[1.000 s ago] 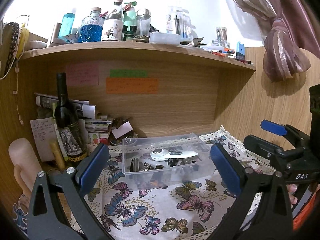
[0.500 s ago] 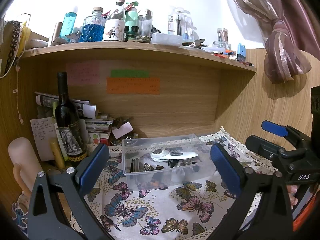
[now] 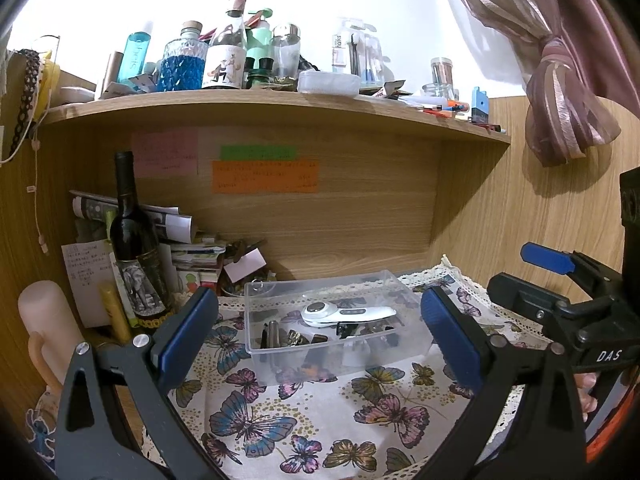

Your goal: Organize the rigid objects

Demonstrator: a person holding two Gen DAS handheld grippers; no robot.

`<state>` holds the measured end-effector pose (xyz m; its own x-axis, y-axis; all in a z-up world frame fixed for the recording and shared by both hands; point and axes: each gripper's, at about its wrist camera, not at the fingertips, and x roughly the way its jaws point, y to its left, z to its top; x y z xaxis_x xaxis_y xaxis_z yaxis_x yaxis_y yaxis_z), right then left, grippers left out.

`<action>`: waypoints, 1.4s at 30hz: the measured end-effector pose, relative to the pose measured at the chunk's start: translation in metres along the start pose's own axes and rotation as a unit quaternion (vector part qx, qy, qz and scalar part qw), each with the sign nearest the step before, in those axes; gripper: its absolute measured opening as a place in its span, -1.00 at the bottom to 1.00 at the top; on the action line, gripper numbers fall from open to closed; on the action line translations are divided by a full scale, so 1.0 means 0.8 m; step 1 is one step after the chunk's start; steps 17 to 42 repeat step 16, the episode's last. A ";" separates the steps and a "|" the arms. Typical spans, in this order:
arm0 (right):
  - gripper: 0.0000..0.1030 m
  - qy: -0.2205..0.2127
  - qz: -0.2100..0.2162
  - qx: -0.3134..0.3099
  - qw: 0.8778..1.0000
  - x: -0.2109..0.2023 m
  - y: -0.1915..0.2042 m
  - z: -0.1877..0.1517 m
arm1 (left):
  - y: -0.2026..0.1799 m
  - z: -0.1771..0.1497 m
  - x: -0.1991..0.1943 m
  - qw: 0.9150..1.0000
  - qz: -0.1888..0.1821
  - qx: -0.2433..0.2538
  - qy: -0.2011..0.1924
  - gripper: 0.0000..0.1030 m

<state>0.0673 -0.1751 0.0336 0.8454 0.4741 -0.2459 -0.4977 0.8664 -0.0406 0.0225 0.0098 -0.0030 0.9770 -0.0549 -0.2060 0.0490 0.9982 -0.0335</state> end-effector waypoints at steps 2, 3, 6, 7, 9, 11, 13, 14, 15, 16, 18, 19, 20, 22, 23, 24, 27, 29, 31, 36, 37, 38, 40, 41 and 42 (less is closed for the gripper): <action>0.99 0.001 0.000 0.001 1.000 0.000 0.002 -0.001 | 0.001 0.000 0.000 1.000 -0.001 0.000 0.000 0.99; 0.99 0.002 0.000 0.001 1.000 0.001 0.002 -0.001 | 0.001 0.000 0.001 1.000 -0.003 -0.001 0.002 0.99; 0.99 0.003 -0.001 0.002 1.000 0.002 0.003 -0.002 | 0.001 0.001 0.004 1.000 -0.007 -0.003 0.008 0.99; 0.99 0.004 -0.001 0.003 1.000 0.002 0.003 -0.003 | 0.001 0.001 0.005 1.000 -0.004 -0.002 0.009 0.99; 0.99 0.005 0.000 0.004 1.000 0.003 0.003 -0.003 | 0.002 0.000 0.006 1.000 -0.004 -0.003 0.010 0.99; 0.99 0.006 -0.002 0.005 1.000 0.004 0.003 -0.003 | 0.003 0.000 0.008 1.000 -0.007 -0.006 0.013 0.99; 0.99 0.008 -0.003 0.006 1.000 0.006 0.002 -0.004 | 0.003 -0.001 0.010 1.000 -0.015 -0.005 0.018 0.99; 0.99 0.009 -0.002 0.007 1.000 0.006 0.001 -0.004 | 0.003 -0.001 0.010 1.000 -0.015 -0.002 0.018 0.99; 0.99 0.009 -0.002 0.008 1.000 0.007 0.000 -0.004 | 0.002 -0.001 0.011 1.000 -0.014 -0.001 0.018 0.99; 0.99 0.010 -0.002 0.008 1.000 0.008 -0.001 -0.004 | 0.002 -0.002 0.011 1.000 -0.013 -0.001 0.019 0.99; 0.99 0.010 -0.002 0.008 1.000 0.008 -0.001 -0.004 | 0.002 -0.002 0.011 1.000 -0.013 -0.001 0.019 0.99; 0.99 0.010 -0.002 0.008 1.000 0.008 -0.001 -0.004 | 0.002 -0.002 0.011 1.000 -0.013 -0.001 0.019 0.99; 0.99 0.010 -0.002 0.008 1.000 0.008 -0.001 -0.004 | 0.002 -0.002 0.011 1.000 -0.013 -0.001 0.019 0.99; 0.99 0.010 -0.002 0.008 1.000 0.008 -0.001 -0.004 | 0.002 -0.002 0.011 1.000 -0.013 -0.001 0.019 0.99; 0.99 0.010 -0.002 0.008 1.000 0.008 -0.001 -0.004 | 0.002 -0.002 0.011 1.000 -0.013 -0.001 0.019 0.99; 0.99 0.010 -0.002 0.008 1.000 0.008 -0.001 -0.004 | 0.002 -0.002 0.011 1.000 -0.013 -0.001 0.019 0.99; 0.99 0.010 -0.002 0.008 1.000 0.008 -0.001 -0.004 | 0.002 -0.002 0.011 1.000 -0.013 -0.001 0.019 0.99; 0.99 0.010 -0.002 0.008 1.000 0.008 -0.001 -0.004 | 0.002 -0.002 0.011 1.000 -0.013 -0.001 0.019 0.99; 0.99 0.010 -0.002 0.008 1.000 0.008 -0.001 -0.004 | 0.002 -0.002 0.011 1.000 -0.013 -0.001 0.019 0.99; 0.99 0.010 -0.002 0.008 1.000 0.008 -0.001 -0.004 | 0.002 -0.002 0.011 1.000 -0.013 -0.001 0.019 0.99; 0.99 0.010 -0.002 0.008 1.000 0.008 -0.001 -0.004 | 0.002 -0.002 0.011 1.000 -0.013 -0.001 0.019 0.99; 0.99 0.010 -0.002 0.008 1.000 0.008 -0.001 -0.004 | 0.002 -0.002 0.011 1.000 -0.013 -0.001 0.019 0.99; 0.99 0.010 -0.002 0.008 1.000 0.008 -0.001 -0.004 | 0.002 -0.002 0.011 1.000 -0.013 -0.001 0.019 0.99; 0.99 0.010 -0.002 0.008 1.000 0.008 -0.001 -0.004 | 0.002 -0.002 0.011 1.000 -0.013 -0.001 0.019 0.99; 0.99 0.010 -0.002 0.008 1.000 0.008 -0.001 -0.004 | 0.002 -0.002 0.011 1.000 -0.013 -0.001 0.019 0.99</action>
